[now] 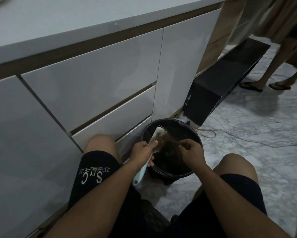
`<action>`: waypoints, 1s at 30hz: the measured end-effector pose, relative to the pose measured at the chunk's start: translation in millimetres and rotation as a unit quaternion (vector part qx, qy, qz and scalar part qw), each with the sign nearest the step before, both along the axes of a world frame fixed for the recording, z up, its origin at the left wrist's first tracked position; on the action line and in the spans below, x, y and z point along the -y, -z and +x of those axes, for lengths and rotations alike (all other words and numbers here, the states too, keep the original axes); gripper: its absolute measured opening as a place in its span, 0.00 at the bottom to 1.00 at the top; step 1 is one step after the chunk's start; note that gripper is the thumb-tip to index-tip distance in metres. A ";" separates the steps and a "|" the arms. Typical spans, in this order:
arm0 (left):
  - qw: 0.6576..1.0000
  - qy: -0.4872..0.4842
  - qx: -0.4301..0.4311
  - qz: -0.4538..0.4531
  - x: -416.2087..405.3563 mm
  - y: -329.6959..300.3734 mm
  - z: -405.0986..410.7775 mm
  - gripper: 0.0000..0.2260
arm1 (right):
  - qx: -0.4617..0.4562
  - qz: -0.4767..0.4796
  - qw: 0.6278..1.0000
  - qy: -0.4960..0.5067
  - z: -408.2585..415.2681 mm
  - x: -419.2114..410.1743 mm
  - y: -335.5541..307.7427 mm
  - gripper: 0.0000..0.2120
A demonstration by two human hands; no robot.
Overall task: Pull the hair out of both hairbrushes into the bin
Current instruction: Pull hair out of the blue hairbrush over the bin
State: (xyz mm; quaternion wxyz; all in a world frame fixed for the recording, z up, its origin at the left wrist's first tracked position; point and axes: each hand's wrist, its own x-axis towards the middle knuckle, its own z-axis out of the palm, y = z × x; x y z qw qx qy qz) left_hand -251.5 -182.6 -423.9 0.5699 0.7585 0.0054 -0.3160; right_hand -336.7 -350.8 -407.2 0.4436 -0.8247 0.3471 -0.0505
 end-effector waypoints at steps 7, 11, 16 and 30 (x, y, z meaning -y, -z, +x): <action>0.999 0.033 0.026 -0.006 0.7 2.3 -5.6 0.16 | -0.006 0.024 0.998 -0.059 -2.1 -4.1 -7.4 0.26; 0.998 0.053 0.039 -0.001 1.7 2.7 -8.0 0.16 | 0.050 0.008 0.996 -0.079 -0.6 -10.0 -5.9 0.31; 0.996 0.077 0.044 0.007 1.3 2.4 -8.3 0.16 | 0.060 -0.037 0.996 -0.059 0.5 -10.0 -6.0 0.19; 0.997 0.063 0.034 0.022 0.9 9.9 -3.5 0.17 | 0.043 -0.019 0.999 -0.027 3.2 1.2 -5.6 0.17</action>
